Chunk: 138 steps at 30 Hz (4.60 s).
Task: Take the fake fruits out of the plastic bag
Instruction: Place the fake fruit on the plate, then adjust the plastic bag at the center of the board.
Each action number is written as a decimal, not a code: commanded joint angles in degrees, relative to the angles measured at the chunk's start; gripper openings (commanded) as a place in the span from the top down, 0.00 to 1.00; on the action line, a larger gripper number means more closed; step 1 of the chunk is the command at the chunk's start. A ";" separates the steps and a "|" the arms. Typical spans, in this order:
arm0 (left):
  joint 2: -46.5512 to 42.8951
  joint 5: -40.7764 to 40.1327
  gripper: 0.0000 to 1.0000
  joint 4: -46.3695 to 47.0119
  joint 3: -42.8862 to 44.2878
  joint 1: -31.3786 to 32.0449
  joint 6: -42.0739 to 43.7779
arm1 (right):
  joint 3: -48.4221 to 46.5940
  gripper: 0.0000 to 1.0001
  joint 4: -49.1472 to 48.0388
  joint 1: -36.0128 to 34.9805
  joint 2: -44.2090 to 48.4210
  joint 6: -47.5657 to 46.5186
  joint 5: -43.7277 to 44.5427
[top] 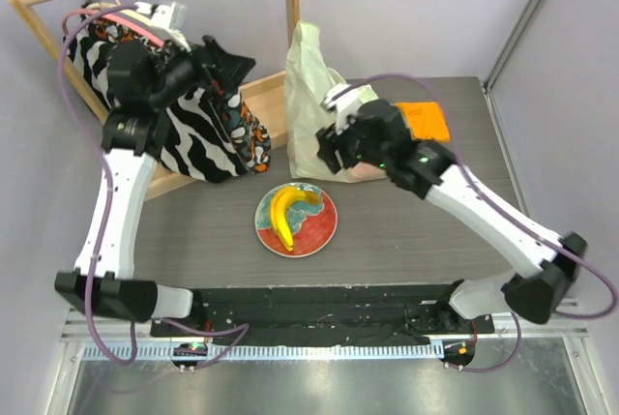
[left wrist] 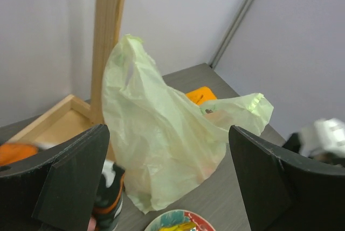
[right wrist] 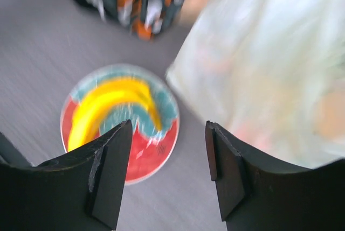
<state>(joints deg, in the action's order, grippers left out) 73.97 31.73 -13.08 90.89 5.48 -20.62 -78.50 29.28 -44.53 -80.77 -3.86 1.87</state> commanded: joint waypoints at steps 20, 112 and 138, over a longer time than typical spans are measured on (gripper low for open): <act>50.10 -43.14 0.12 6.22 39.53 23.44 12.43 | -1.48 0.26 -20.84 9.80 2.90 -12.32 24.76; 14.98 -13.54 1.00 4.22 -6.23 35.30 10.87 | 15.62 0.19 2.97 48.32 14.30 7.47 4.31; 10.05 -15.73 1.00 6.67 -24.80 38.73 7.18 | 11.09 0.62 16.87 35.04 8.01 -26.81 -24.99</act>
<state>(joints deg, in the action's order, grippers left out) 83.88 17.08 -8.71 63.72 44.34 -13.02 -67.92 46.54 -9.28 -67.79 -24.01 -21.71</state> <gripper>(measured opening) 0.014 0.392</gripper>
